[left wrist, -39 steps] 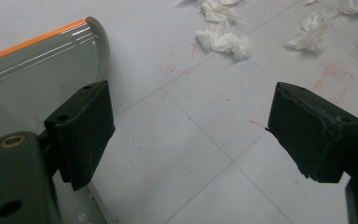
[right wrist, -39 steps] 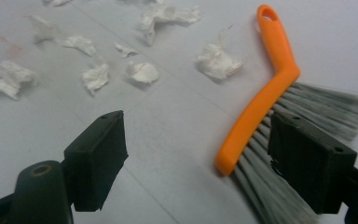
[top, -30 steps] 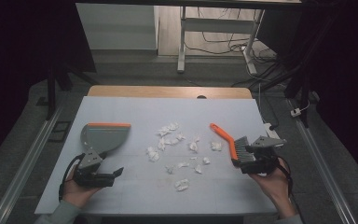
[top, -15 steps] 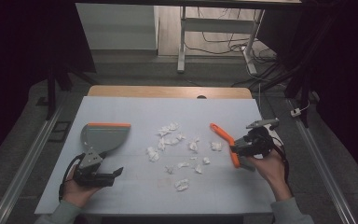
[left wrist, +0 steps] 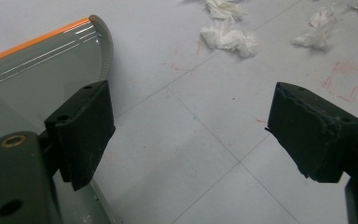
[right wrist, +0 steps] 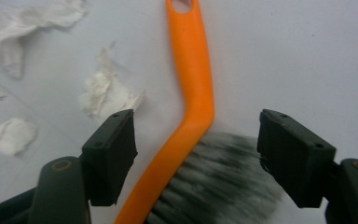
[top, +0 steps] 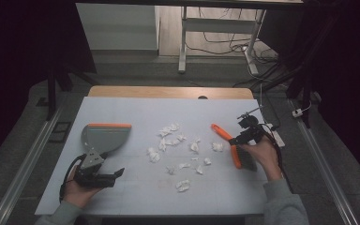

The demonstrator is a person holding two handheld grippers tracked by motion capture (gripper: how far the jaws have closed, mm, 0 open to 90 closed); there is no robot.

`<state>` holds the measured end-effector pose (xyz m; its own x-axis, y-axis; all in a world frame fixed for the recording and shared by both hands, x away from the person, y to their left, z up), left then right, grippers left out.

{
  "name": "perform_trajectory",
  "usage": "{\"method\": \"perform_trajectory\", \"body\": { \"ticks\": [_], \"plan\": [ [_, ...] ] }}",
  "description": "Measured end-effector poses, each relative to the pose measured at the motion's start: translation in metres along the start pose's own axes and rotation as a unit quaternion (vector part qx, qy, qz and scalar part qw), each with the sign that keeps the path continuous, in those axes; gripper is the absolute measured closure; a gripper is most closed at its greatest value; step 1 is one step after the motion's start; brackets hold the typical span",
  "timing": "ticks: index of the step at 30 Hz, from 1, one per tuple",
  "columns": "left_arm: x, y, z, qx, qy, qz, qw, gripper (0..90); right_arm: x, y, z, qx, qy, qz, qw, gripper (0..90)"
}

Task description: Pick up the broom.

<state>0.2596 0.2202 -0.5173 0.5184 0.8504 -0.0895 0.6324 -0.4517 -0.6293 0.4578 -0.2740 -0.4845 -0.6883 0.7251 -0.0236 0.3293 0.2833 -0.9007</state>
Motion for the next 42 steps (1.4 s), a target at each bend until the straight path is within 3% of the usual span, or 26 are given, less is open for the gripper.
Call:
{"method": "perform_trajectory", "body": {
  "ticks": [6, 19, 20, 24, 28, 31, 36, 42],
  "plan": [
    [0.000, 0.000, 0.000, 0.001, 0.001, -0.002, 1.0000, 15.7, -0.003, 0.018, -0.007, 0.035, -0.004, -0.001, 0.9994, 32.9],
    [0.000, 0.000, 0.001, 0.002, 0.004, -0.006, 1.0000, 15.8, -0.003, 0.030, -0.016, 0.063, -0.005, -0.002, 0.9980, 49.8],
    [0.000, 0.000, 0.001, 0.002, 0.003, -0.006, 1.0000, 15.8, -0.002, 0.033, -0.016, 0.072, -0.008, 0.001, 0.9974, 55.1],
    [0.000, 0.000, 0.001, 0.002, 0.004, -0.006, 1.0000, 15.9, -0.001, 0.035, -0.017, 0.080, -0.014, 0.008, 0.9967, 58.2],
    [0.000, 0.001, 0.001, 0.003, 0.004, -0.005, 1.0000, 15.9, -0.002, 0.035, -0.017, 0.085, -0.006, 0.022, 0.9962, 68.0],
    [0.000, 0.000, 0.002, 0.002, 0.005, -0.005, 1.0000, 16.0, -0.001, 0.035, -0.018, 0.089, -0.016, 0.028, 0.9955, 68.5],
    [0.001, 0.001, 0.002, 0.003, 0.005, -0.005, 1.0000, 16.0, -0.002, 0.033, -0.017, 0.088, -0.006, 0.021, 0.9959, 68.9],
    [0.002, 0.000, 0.002, 0.000, 0.004, -0.006, 1.0000, 16.2, -0.007, 0.013, -0.012, 0.042, 0.011, 0.001, 0.9991, 69.2]
  ]
}}
Point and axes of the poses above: each handheld gripper's, and its own axes: y roughly forward along the jaws, z roughly out of its underside, x roughly to its left, the point moved 2 cm from there along y, roughly forward along the jaws, and after that the axes turned 6 degrees about -y, right-handed, at the moved point
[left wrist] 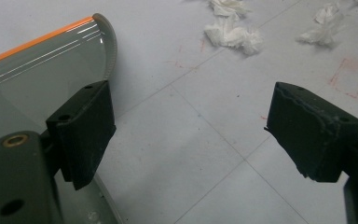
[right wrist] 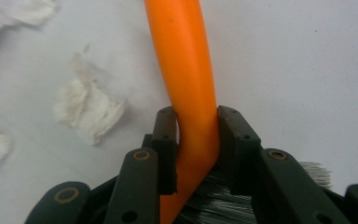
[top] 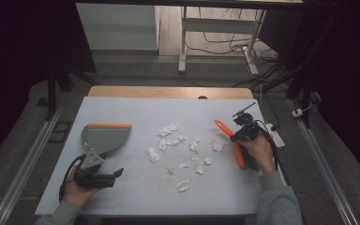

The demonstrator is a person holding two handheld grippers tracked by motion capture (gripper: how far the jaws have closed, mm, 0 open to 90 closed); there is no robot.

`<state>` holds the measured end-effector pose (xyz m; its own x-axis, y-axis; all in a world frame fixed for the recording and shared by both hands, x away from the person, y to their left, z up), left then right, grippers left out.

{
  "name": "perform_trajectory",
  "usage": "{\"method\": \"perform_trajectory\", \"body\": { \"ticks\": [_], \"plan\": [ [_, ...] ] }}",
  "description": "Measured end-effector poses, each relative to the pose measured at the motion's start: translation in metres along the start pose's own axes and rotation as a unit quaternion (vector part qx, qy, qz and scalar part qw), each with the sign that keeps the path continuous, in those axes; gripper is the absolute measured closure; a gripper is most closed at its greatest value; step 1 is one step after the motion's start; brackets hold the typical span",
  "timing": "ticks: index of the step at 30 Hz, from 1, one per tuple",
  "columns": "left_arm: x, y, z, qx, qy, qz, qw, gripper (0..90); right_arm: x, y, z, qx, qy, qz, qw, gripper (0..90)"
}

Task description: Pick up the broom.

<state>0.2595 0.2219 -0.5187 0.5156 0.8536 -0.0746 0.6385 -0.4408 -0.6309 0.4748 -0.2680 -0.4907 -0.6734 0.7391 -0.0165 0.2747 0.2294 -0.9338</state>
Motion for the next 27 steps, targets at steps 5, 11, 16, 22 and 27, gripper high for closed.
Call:
{"method": "perform_trajectory", "body": {
  "ticks": [5, 11, 16, 22, 27],
  "plan": [
    [-0.001, -0.001, 0.000, -0.005, 0.000, -0.001, 1.0000, 16.3, -0.003, -0.015, 0.006, -0.036, 0.010, -0.023, 0.9990, 69.2],
    [-0.003, -0.003, -0.002, -0.015, 0.000, -0.002, 0.9999, 17.0, 0.004, -0.047, 0.008, -0.117, 0.031, -0.040, 0.9919, 69.3],
    [-0.013, -0.010, -0.011, -0.048, 0.022, -0.024, 0.9983, 20.3, 0.016, -0.060, 0.005, -0.146, 0.030, -0.050, 0.9876, 69.3],
    [-0.030, -0.004, -0.030, -0.053, 0.032, 0.011, 0.9980, 20.6, 0.037, -0.060, 0.000, -0.166, 0.022, -0.058, 0.9842, 69.3],
    [-0.040, 0.006, -0.041, -0.055, 0.026, 0.036, 0.9975, 21.6, 0.058, -0.066, -0.004, -0.191, 0.015, -0.079, 0.9783, 69.3]
  ]
}}
Point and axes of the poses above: each handheld gripper's, and its own axes: y roughly forward along the jaws, z roughly out of its underside, x roughly to its left, the point moved 2 cm from there along y, roughly forward along the jaws, and after that the axes turned 6 degrees about -y, right-handed, at the moved point
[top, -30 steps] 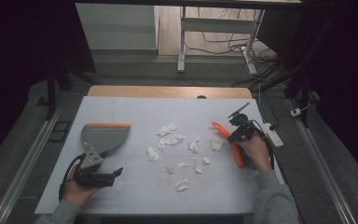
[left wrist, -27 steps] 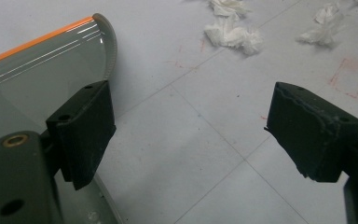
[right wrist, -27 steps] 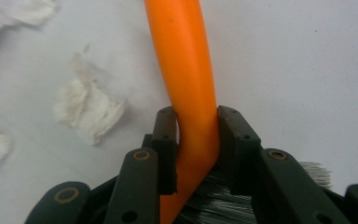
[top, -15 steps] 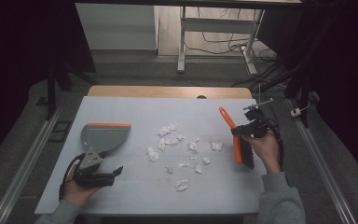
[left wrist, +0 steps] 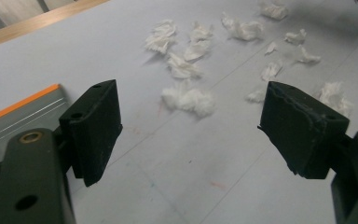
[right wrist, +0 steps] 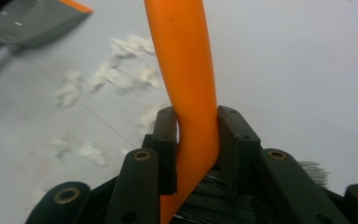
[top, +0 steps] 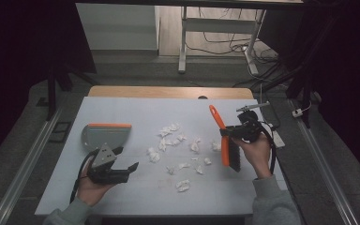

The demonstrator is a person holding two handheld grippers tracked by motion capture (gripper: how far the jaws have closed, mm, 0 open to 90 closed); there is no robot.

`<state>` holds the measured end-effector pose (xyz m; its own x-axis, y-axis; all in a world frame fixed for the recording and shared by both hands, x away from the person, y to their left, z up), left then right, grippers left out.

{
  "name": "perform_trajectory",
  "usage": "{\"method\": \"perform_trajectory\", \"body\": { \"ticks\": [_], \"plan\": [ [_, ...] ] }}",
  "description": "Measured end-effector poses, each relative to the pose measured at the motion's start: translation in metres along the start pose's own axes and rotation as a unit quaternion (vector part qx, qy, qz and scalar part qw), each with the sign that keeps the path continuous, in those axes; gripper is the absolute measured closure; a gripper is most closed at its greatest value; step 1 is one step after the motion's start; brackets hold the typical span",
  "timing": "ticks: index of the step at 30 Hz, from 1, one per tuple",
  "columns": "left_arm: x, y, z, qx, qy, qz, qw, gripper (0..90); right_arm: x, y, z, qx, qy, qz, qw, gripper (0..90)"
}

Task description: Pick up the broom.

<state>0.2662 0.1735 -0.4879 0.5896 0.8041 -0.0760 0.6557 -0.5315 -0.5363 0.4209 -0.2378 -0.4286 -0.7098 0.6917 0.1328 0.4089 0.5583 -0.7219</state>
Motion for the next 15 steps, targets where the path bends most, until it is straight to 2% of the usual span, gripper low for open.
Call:
{"method": "perform_trajectory", "body": {
  "ticks": [7, 9, 12, 15],
  "plan": [
    [-0.012, 0.014, -0.022, -0.013, 0.000, 0.023, 0.9997, 22.2, 0.024, -0.004, -0.004, -0.031, 0.002, -0.014, 0.9994, 69.3],
    [-0.016, 0.019, -0.027, -0.024, 0.004, 0.034, 0.9991, 24.1, 0.030, -0.004, -0.005, -0.047, 0.008, -0.018, 0.9987, 69.3],
    [-0.025, 0.026, -0.035, -0.026, 0.017, 0.049, 0.9983, 25.8, 0.034, -0.003, -0.005, -0.058, 0.013, -0.022, 0.9980, 69.3],
    [-0.038, 0.032, -0.045, -0.011, 0.042, 0.051, 0.9978, 24.2, 0.041, 0.001, -0.006, -0.064, 0.009, -0.023, 0.9977, 69.3]
  ]
}}
Point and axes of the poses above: each handheld gripper's, and its own axes: y roughly forward along the jaws, z roughly out of its underside, x roughly to its left, the point moved 2 cm from there along y, roughly forward along the jaws, and after that the axes turned 6 degrees about -y, right-handed, at the moved point
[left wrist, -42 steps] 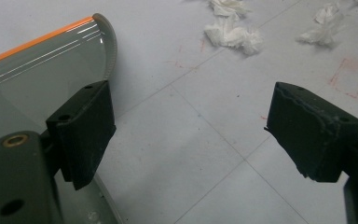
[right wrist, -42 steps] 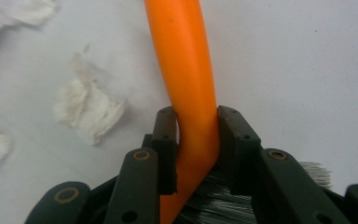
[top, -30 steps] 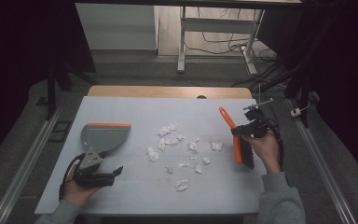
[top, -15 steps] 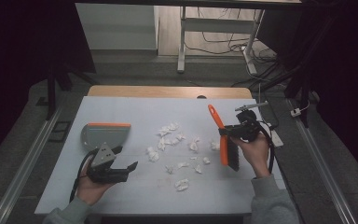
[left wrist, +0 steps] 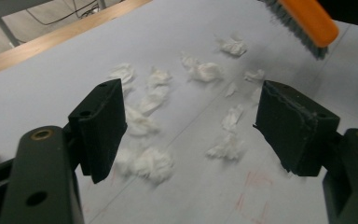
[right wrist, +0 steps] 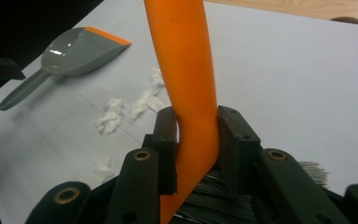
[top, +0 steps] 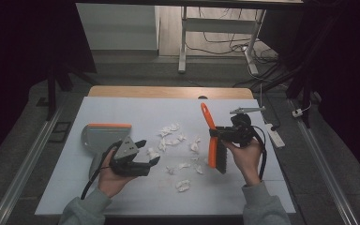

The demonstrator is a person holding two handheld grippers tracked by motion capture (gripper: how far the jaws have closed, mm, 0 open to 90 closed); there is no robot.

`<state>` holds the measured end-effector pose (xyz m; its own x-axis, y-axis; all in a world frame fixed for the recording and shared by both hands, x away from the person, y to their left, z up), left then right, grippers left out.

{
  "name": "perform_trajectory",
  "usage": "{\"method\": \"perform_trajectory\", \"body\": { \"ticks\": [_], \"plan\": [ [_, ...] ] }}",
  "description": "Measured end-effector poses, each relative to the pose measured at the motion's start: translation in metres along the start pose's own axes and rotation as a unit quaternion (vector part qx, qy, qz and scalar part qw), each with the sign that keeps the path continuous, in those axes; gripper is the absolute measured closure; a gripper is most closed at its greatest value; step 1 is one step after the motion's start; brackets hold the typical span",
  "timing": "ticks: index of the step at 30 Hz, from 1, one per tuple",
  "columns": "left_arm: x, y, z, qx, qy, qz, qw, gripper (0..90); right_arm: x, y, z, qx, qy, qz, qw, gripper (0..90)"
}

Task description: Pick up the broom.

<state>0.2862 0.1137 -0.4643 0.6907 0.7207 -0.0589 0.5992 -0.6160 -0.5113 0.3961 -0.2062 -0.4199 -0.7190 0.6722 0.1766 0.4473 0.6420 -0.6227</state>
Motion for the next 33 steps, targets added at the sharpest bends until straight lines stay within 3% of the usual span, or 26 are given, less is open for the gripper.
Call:
{"method": "perform_trajectory", "body": {
  "ticks": [2, 3, 6, 12, 15, 22, 27, 33],
  "plan": [
    [-0.011, 0.005, -0.007, 0.001, 0.023, -0.010, 0.9997, 21.3, 0.003, 0.003, -0.001, -0.004, -0.003, -0.001, 1.0000, 69.3],
    [-0.017, 0.007, -0.010, -0.001, 0.027, -0.005, 0.9996, 21.6, 0.004, 0.004, -0.002, -0.007, -0.001, -0.004, 1.0000, 69.3],
    [-0.029, 0.018, -0.013, -0.002, 0.015, 0.024, 0.9996, 21.8, 0.009, 0.011, -0.005, -0.016, -0.002, -0.007, 0.9998, 69.3],
    [-0.044, 0.040, -0.008, 0.007, 0.011, 0.026, 0.9996, 19.6, 0.012, 0.020, -0.007, -0.030, 0.011, -0.019, 0.9993, 69.3],
    [-0.049, 0.047, -0.006, 0.007, 0.006, 0.027, 0.9996, 19.2, 0.015, 0.026, -0.005, -0.029, 0.011, -0.015, 0.9994, 69.3],
    [-0.057, 0.062, -0.003, 0.002, -0.006, 0.032, 0.9995, 19.6, 0.027, 0.038, -0.002, -0.057, 0.027, -0.029, 0.9976, 69.3],
    [-0.060, 0.072, -0.001, -0.002, -0.014, 0.033, 0.9993, 19.8, 0.035, 0.040, -0.002, -0.085, 0.047, -0.048, 0.9941, 69.3],
    [-0.062, 0.081, 0.002, -0.014, -0.016, 0.019, 0.9996, 23.3, 0.043, 0.041, 0.000, -0.109, 0.067, -0.055, 0.9903, 69.3]
  ]
}}
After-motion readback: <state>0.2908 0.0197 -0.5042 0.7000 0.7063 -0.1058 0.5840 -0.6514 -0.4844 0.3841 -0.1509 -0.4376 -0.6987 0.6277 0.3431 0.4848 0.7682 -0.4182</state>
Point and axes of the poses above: each handheld gripper's, and its own axes: y roughly forward along the jaws, z roughly out of its underside, x roughly to its left, the point moved 2 cm from there along y, roughly forward along the jaws, and after that the axes turned 6 degrees about -y, right-handed, at the moved point
